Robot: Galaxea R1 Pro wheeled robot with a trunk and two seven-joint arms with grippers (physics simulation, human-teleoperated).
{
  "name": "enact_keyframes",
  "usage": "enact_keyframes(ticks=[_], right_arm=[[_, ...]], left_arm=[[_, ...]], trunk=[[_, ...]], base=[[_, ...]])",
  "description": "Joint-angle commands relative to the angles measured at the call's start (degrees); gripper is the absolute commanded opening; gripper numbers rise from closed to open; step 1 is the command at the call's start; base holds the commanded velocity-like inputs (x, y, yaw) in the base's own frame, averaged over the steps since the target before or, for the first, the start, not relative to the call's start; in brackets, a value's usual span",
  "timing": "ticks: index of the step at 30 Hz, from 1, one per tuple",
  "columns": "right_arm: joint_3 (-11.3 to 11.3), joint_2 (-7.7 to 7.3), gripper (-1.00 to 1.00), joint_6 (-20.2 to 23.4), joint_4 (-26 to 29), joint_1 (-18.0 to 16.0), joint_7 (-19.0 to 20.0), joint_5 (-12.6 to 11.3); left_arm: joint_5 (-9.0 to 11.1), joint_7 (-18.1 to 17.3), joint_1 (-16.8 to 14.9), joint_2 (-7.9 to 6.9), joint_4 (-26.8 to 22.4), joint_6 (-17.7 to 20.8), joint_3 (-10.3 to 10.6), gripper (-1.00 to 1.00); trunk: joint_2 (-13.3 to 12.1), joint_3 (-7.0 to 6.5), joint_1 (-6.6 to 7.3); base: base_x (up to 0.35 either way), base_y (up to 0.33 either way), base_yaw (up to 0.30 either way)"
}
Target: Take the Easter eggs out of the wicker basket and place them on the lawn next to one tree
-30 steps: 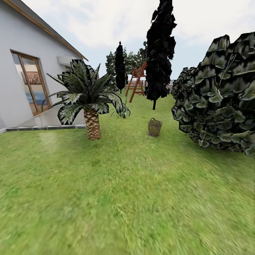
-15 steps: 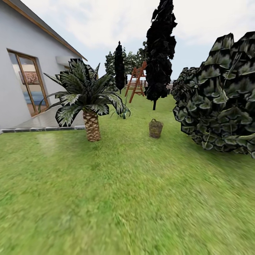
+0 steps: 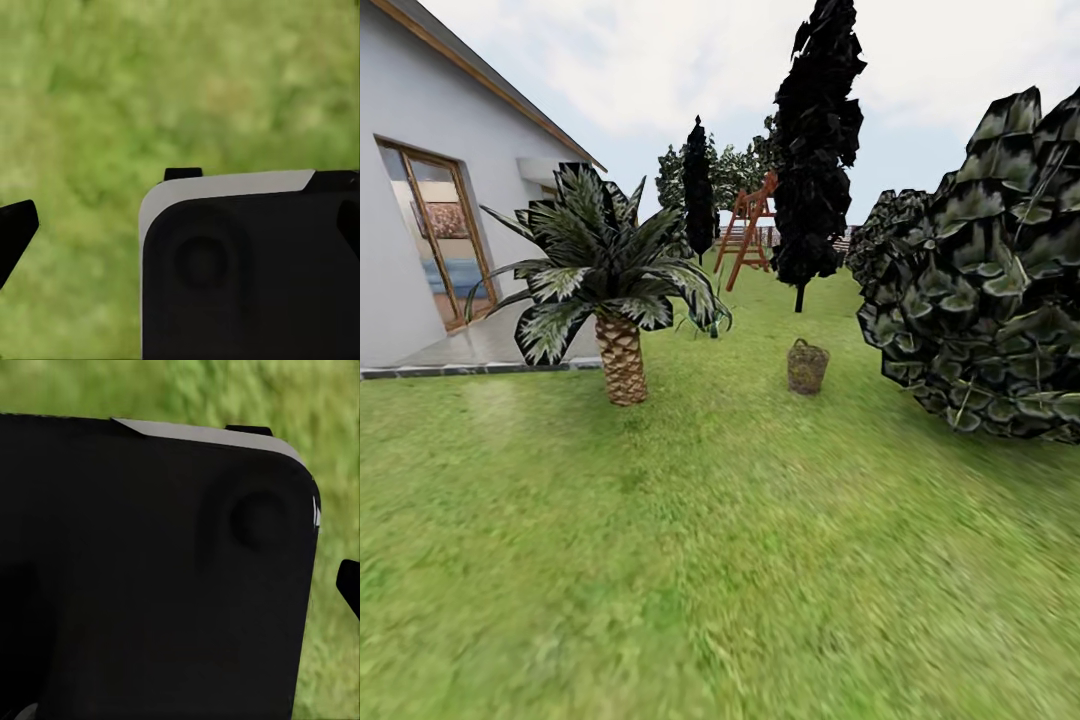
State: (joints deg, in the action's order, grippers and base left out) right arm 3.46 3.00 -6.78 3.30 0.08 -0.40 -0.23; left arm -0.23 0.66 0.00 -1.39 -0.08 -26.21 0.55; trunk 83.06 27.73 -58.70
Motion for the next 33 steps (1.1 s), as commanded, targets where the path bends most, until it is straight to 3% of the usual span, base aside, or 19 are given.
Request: enact_keyframes(ticks=[1,14,33], right_arm=[[0.3,-0.01,1.0,-0.1,0.0,0.0,0.0,0.0],[0.3,-0.01,1.0,-0.1,0.0,0.0,0.0,0.0],[0.3,-0.01,1.0,-0.1,0.0,0.0,0.0,0.0]], left_arm=[[0.0,0.1,0.0,-0.01,0.0,-0.2,0.1,1.0],[0.0,0.1,0.0,-0.01,0.0,-0.2,0.1,1.0],[0.0,0.1,0.0,-0.01,0.0,-0.2,0.0,1.0]], trunk=[[0.0,0.04,-0.03],[0.0,0.04,-0.03],[0.0,0.04,-0.03]], base=[[0.278,0.149,-0.074],[0.281,0.151,-0.211],[0.293,0.132,-0.065]])
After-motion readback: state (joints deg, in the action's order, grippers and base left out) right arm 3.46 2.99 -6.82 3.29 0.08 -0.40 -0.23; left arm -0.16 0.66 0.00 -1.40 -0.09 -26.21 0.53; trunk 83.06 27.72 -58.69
